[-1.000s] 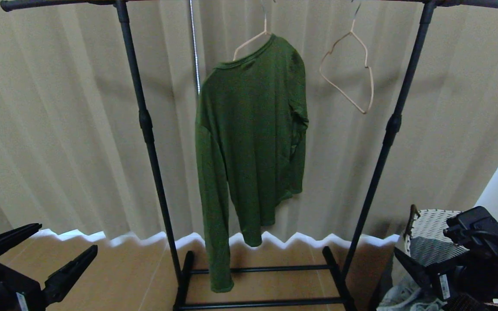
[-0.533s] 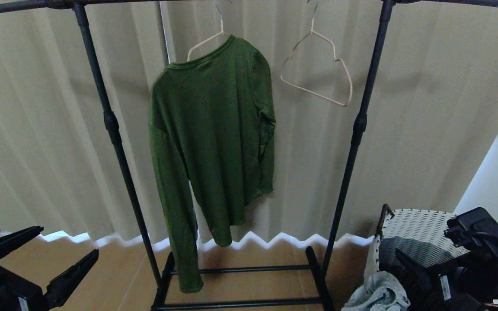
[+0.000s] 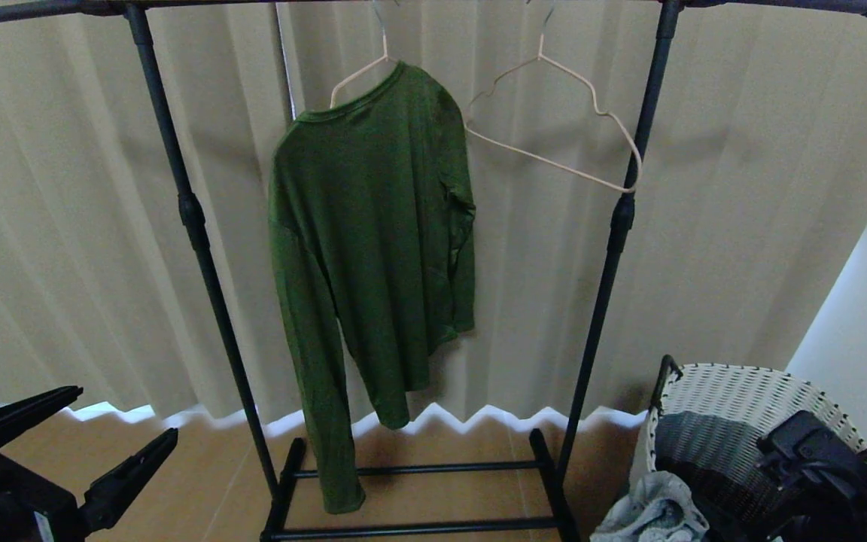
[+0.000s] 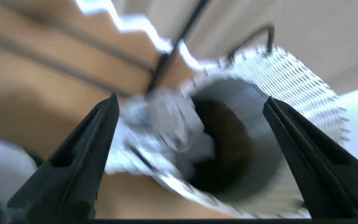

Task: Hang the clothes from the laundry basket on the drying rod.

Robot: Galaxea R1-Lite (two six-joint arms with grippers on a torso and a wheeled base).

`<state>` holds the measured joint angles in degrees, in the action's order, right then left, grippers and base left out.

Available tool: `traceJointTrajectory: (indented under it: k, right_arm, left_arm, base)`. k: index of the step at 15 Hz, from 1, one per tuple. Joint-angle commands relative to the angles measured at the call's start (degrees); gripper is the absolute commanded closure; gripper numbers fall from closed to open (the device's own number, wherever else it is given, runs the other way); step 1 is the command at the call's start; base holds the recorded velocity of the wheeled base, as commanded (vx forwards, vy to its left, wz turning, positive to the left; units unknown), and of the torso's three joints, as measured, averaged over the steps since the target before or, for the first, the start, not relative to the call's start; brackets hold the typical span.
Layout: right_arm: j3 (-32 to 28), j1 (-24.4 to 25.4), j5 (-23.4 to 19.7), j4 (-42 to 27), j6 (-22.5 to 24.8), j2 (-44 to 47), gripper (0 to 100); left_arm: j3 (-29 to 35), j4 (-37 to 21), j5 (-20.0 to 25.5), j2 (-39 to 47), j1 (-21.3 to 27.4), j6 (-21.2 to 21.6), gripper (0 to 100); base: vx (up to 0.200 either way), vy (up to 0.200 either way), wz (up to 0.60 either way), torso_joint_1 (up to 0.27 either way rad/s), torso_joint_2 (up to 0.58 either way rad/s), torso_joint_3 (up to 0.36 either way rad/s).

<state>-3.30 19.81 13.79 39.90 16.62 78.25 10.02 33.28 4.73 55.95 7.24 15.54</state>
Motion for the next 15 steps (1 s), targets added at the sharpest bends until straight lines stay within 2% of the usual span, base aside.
traceJointTrajectory:
  k: [1,2,3,4,10,15]
  right_arm:
    - [-2.4,-1.5,-0.1,-3.3,3.4,2.9,0]
    - [-2.4,-1.5,-0.1,-3.3,3.4,2.9,0]
    - [-5.9,-1.8,-0.1,-8.3,4.2,6.5,0]
    - [-7.6,-1.8,-0.1,-9.8,4.2,8.7,0]
    - [-11.5,-1.8,-0.1,-10.2,4.2,22.5,0]
    - [-13.7,-3.5,0.5,-9.7,4.2,28.8,0]
  left_arm:
    - [0.6,0.0,0.0,0.3,-0.1,-0.2,0]
    - [0.6,0.0,0.0,0.3,-0.1,-0.2,0]
    - [1.8,0.0,-0.1,-0.2,-1.0,-1.0,0]
    - [2.5,0.0,0.0,-0.8,-2.2,-2.2,0]
    - [3.4,-0.1,1.4,-1.0,-3.2,-3.2,0]
    - [3.4,-0.1,1.6,-0.9,-3.2,-3.2,0]
  base:
    - [0.0,0.0,0.0,0.0,0.0,0.0]
    - [0.0,0.0,0.0,0.0,0.0,0.0]
    - [0.0,0.0,0.0,0.0,0.0,0.0]
    - [0.0,0.0,0.0,0.0,0.0,0.0]
    - [0.0,0.0,0.0,0.0,0.0,0.0]
    - [0.0,0.0,0.0,0.0,0.0,0.0]
